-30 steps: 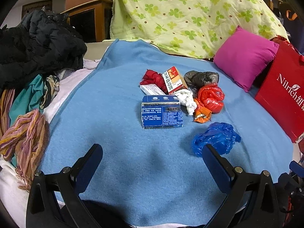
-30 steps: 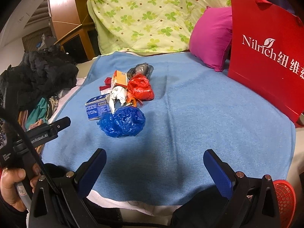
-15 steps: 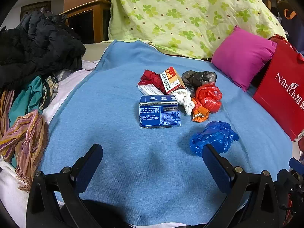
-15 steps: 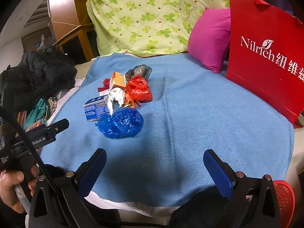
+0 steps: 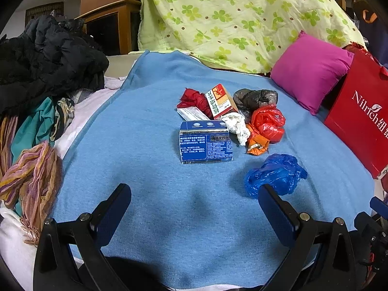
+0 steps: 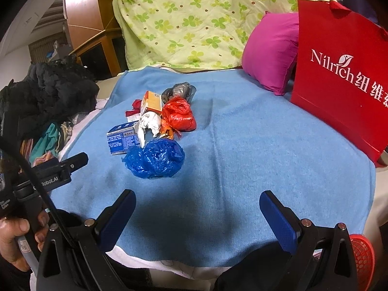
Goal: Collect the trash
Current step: 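Move the right tool to the blue plastic bag and close on it, then grasp the blue-and-white medicine box with the left tool while the right tool holds the blue bag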
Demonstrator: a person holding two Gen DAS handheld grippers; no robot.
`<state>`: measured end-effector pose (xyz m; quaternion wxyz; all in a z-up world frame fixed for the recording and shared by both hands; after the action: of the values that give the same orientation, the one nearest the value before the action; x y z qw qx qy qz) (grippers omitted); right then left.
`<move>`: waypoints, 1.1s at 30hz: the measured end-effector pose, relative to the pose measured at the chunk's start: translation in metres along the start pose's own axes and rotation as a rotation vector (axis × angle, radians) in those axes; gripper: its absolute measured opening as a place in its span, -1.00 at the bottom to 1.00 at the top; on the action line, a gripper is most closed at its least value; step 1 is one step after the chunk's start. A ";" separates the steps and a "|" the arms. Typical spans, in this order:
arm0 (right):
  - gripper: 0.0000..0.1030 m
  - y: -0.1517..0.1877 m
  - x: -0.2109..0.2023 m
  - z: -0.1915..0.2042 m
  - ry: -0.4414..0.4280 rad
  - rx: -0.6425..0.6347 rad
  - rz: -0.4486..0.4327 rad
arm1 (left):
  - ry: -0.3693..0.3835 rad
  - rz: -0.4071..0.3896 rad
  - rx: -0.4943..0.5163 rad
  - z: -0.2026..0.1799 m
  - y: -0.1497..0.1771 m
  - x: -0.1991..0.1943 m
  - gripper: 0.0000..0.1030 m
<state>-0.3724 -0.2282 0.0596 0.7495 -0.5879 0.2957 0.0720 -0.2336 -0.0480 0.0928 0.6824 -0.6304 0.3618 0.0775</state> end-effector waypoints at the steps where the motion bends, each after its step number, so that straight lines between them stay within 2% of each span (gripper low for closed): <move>1: 1.00 -0.001 0.001 0.001 -0.005 -0.002 -0.001 | -0.001 -0.002 -0.004 0.002 0.000 0.000 1.00; 9: 1.00 -0.011 0.024 0.023 -0.053 -0.054 0.005 | -0.033 0.013 -0.059 0.028 0.003 0.012 1.00; 14: 1.00 -0.026 0.064 0.046 -0.099 -0.090 0.013 | -0.054 0.029 -0.085 0.044 0.003 0.024 1.00; 16: 1.00 -0.033 0.084 0.054 -0.089 -0.121 0.016 | -0.060 0.033 -0.089 0.050 0.001 0.029 1.00; 21: 1.00 -0.039 0.126 0.055 -0.073 -0.109 0.055 | -0.066 0.032 -0.091 0.058 -0.010 0.041 1.00; 26: 0.98 -0.025 0.160 0.053 -0.098 -0.089 0.128 | -0.041 0.030 -0.085 0.050 -0.026 0.059 1.00; 27: 0.79 -0.022 0.164 0.053 -0.108 -0.082 0.133 | -0.037 0.032 -0.081 0.049 -0.029 0.062 1.00; 28: 0.34 -0.019 0.169 0.052 -0.136 -0.065 0.154 | -0.034 0.034 -0.075 0.045 -0.032 0.067 1.00; 29: 0.28 -0.017 0.172 0.050 -0.146 -0.050 0.165 | -0.034 0.036 -0.072 0.043 -0.034 0.072 1.00; 33: 0.26 -0.017 0.164 0.040 -0.173 -0.012 0.135 | -0.029 0.051 -0.062 0.032 -0.041 0.093 1.00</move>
<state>-0.2167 -0.2355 -0.0067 0.7621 -0.5628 0.2685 0.1744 -0.1307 -0.0595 0.0693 0.6653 -0.6408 0.3652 0.1151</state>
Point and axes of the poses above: each gripper's, at about its wrist camera, not at the fingertips, and x roughly the way its jaws point, z to its left, y to its underside, the point moved 1 cm from there along x, roughly the way its jaws point, and after that the axes turned 8 degrees about -z, right-handed, at the moved point
